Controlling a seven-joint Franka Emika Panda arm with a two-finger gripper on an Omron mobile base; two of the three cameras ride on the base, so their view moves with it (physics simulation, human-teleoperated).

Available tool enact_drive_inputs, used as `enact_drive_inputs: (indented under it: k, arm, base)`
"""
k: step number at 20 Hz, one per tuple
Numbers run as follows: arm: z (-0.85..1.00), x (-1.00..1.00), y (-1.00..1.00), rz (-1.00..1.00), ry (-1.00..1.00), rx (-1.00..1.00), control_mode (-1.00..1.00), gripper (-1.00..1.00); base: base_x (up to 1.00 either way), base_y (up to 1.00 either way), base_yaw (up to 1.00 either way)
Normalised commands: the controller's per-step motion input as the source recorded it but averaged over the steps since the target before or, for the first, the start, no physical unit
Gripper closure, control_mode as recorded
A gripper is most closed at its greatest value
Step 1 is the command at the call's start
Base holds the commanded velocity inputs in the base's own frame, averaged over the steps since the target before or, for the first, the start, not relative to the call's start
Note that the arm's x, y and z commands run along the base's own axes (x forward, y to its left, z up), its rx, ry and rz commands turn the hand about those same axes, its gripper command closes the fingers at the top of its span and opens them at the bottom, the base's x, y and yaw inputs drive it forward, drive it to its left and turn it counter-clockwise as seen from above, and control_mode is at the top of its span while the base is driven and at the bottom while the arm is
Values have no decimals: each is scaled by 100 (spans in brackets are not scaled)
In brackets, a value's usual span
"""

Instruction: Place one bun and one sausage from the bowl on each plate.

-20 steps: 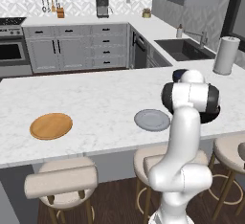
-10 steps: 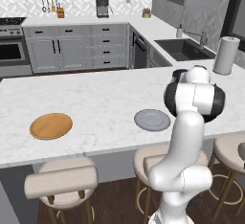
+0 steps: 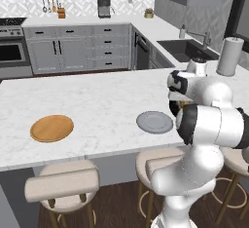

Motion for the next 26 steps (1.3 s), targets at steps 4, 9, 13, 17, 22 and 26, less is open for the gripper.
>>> enact_drive_inputs:
  k: [4,9,13,17,22,26]
  arm:
    - [0,-43,100,6,4,-1,-100,100]
    - [0,-3,100,3,2,0,-100,100]
    - [-42,44,80,0,0,0,-100,100]
    - [-58,53,45,0,0,0,-100,100]
    - [-49,59,5,-1,0,0,-100,100]
    - [-30,22,-15,-7,0,0,-100,-100]
  base:
    - [0,0,0]
    - [0,0,0]
    - [0,0,0]
    - [0,0,0]
    - [0,0,0]
    - [0,0,0]
